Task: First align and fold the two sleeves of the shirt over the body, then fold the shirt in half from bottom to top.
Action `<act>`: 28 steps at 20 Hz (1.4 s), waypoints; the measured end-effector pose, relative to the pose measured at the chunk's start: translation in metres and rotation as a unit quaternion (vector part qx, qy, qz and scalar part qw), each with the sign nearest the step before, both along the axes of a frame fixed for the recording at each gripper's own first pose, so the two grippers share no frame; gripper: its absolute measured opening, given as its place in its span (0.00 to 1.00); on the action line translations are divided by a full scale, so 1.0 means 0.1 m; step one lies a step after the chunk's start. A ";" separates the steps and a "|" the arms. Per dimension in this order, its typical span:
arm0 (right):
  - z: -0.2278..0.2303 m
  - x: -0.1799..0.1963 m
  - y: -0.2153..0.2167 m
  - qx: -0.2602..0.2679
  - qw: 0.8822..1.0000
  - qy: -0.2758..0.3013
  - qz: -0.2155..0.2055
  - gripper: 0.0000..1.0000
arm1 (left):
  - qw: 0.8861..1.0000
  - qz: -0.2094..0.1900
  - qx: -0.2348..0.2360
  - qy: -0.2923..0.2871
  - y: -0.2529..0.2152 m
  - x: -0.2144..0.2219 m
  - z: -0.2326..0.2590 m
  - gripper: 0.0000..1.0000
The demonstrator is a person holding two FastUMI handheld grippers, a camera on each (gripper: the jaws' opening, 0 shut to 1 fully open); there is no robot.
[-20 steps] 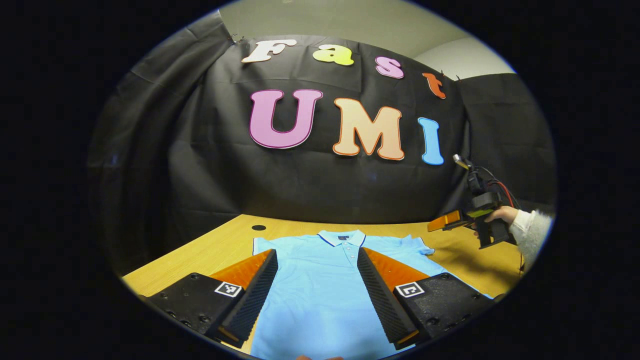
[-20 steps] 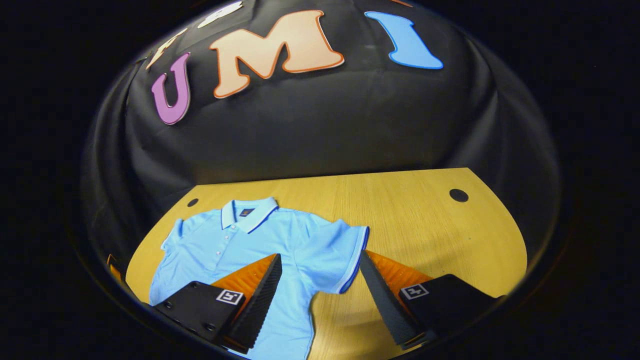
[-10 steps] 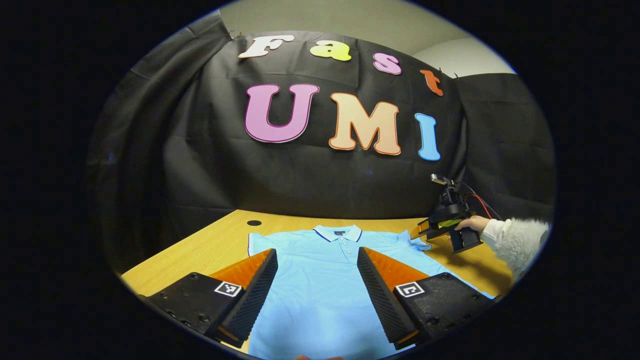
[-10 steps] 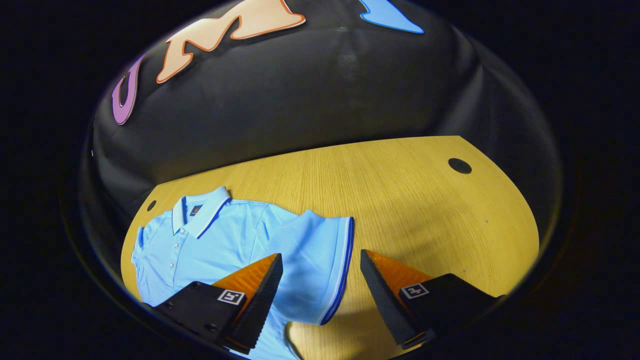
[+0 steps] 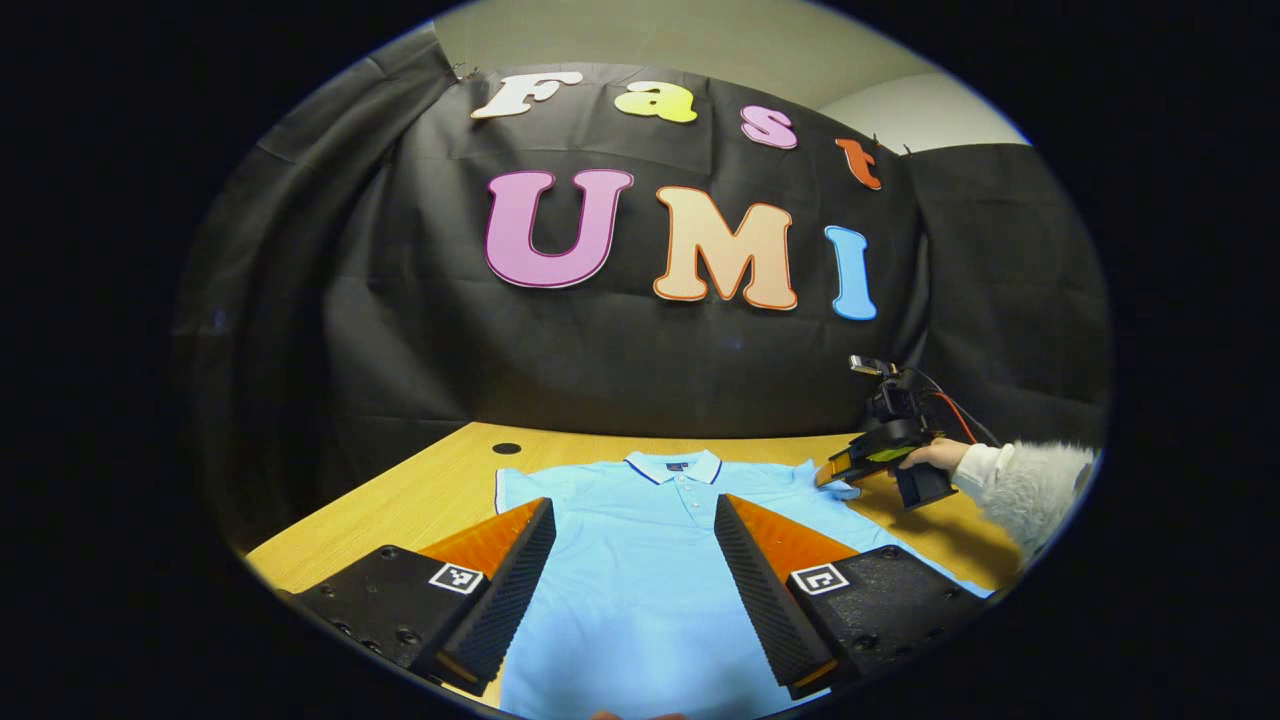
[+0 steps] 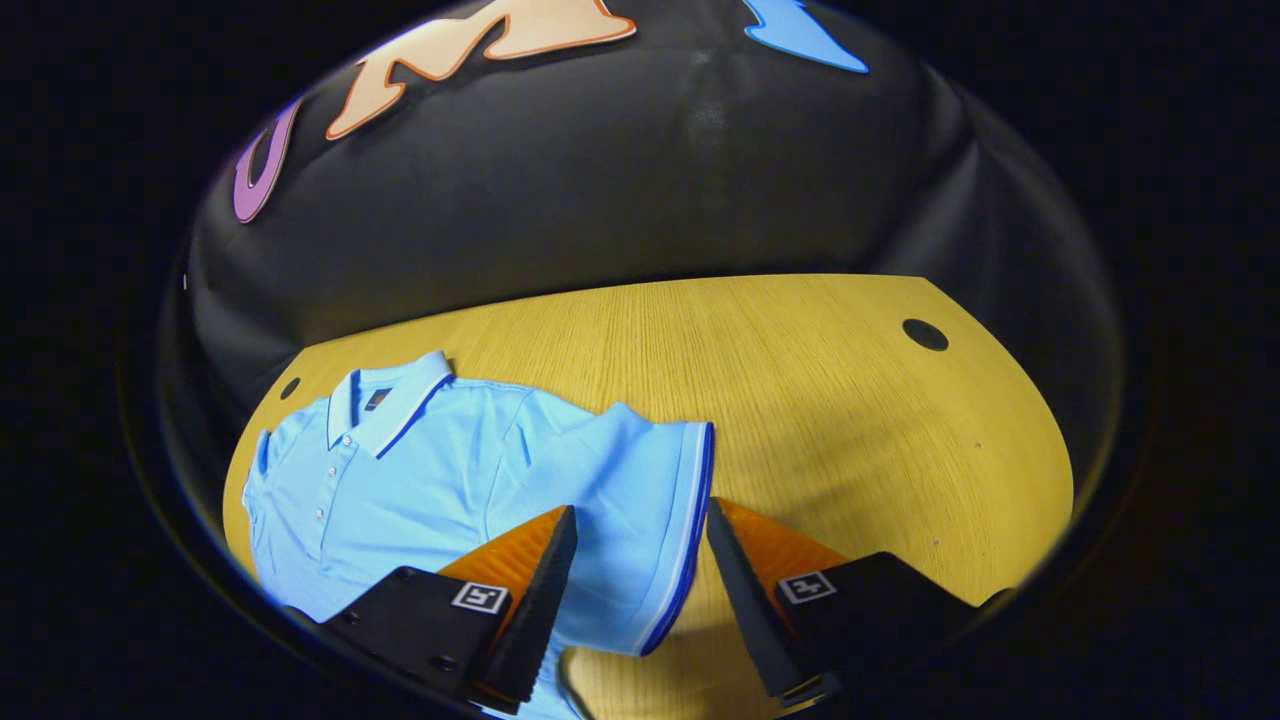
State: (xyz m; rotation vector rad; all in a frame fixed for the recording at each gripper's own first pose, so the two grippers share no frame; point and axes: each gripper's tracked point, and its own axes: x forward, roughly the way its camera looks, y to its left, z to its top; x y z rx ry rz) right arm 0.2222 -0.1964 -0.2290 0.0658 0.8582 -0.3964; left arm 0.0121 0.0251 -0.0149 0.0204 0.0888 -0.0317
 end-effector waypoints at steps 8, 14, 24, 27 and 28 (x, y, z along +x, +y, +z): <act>-0.02 0.04 0.13 -0.001 1.000 -0.009 0.029 0.12 | 1.000 0.000 -0.004 0.006 0.00 0.02 -0.02 0.95; 0.14 0.12 0.32 0.036 0.998 -0.039 0.031 0.02 | 1.000 0.004 -0.006 0.007 0.01 0.04 -0.04 0.95; 0.35 0.49 1.63 0.237 0.959 -0.137 0.072 0.02 | 1.000 0.008 -0.010 0.012 0.02 0.06 -0.07 0.95; 0.15 0.49 1.76 0.265 0.954 -0.127 0.063 0.03 | 1.000 0.011 -0.011 0.011 0.03 0.07 -0.07 0.95; 0.19 0.50 1.80 0.281 0.948 -0.132 0.068 0.04 | 1.000 0.011 -0.012 0.011 0.03 0.07 -0.07 0.95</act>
